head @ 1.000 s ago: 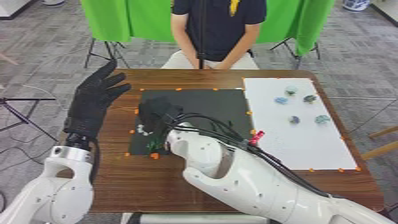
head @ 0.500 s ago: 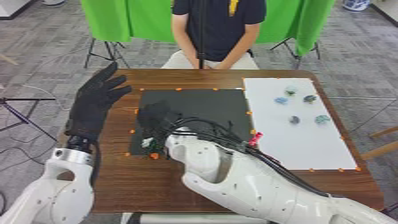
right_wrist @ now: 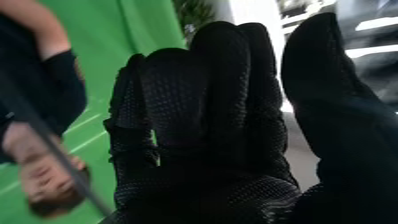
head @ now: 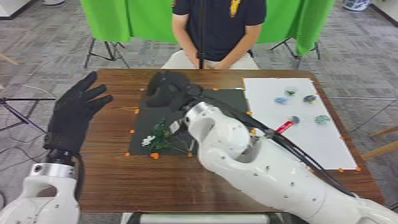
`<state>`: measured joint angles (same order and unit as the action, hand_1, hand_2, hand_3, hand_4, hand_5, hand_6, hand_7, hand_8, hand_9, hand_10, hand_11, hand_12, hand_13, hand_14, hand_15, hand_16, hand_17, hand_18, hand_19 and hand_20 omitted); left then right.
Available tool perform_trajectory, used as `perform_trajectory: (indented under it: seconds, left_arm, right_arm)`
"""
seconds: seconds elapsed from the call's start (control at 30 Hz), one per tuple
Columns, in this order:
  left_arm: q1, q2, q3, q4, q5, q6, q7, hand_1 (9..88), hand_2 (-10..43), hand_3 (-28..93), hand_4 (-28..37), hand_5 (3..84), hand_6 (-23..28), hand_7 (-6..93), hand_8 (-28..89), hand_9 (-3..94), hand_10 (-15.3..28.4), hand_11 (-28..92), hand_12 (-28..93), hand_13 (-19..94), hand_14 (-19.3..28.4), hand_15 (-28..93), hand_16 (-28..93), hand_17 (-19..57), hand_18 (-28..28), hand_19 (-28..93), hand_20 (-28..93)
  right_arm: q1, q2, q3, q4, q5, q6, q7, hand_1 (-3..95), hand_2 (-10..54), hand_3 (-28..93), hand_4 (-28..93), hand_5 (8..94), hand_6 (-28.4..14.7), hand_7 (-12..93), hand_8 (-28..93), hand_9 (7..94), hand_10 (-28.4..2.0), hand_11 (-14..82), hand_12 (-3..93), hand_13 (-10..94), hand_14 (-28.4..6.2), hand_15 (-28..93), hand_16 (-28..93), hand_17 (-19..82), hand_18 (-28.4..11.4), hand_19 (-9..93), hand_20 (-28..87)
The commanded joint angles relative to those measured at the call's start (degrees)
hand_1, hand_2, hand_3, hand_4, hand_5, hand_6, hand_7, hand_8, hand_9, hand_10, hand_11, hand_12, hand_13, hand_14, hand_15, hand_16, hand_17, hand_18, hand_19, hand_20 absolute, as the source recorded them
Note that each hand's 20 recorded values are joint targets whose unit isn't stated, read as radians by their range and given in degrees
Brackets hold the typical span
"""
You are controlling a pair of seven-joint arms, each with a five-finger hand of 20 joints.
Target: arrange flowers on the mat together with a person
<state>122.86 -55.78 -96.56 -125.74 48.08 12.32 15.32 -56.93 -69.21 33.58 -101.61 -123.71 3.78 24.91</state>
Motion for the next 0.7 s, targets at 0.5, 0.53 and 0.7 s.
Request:
perform_trajectory:
  seconds: [0.5, 0.53, 0.7]
  left_arm:
    - [4.15, -0.38, 0.68, 0.81, -2.13, 3.65, 4.44, 23.0, 4.8, 78, -28.3, 36.0, 2.8, 9.8, -9, 32.3, 15.0, 19, 8, 24, 23.7, 42, -7, -10.4, 23.1, 43, 12]
    - [4.21, -0.52, 0.93, 0.86, -2.11, 3.87, 4.39, 22.9, 4.8, 78, -28.3, 35.7, 2.5, 9.8, -9, 31.9, 14.6, 18, 8, 24, 23.4, 40, -7, -10.4, 23.1, 43, 12]
    - [4.82, -0.61, 1.67, 0.99, -2.2, 3.42, 4.23, 22.7, 4.8, 78, -28.3, 34.6, 1.7, 9.7, -9, 30.4, 13.6, 16, 8, 24, 22.2, 36, -5, -10.5, 22.9, 41, 11]
  right_arm:
    - [-47.98, 13.7, 53.76, -16.05, 65.79, -3.46, -18.49, 19.6, 6.2, 76, -28, 42.1, 2.5, 15, -13, 44.0, -13.2, 8.7, 13.9, 34, -17.7, 22, 15, 0, -22.6, 45, 14]
    - [-49.68, 14.08, 53.92, -15.87, 66.45, -2.23, -20.14, 19.2, 6.3, 76, -28, 41.5, 2.8, 15, -13, 43.4, -12.7, 7.9, 13.9, 33, -17.6, 21, 16, 0, -22.4, 44, 13]
    - [-56.96, 13.97, 55.75, -15.84, 68.29, 1.69, -24.6, 17.6, 7.0, 77, -28, 39.2, 3.8, 15, -13, 41.2, -11.3, 5.6, 14.0, 32, -16.9, 16, 19, 0, -21.5, 42, 13]
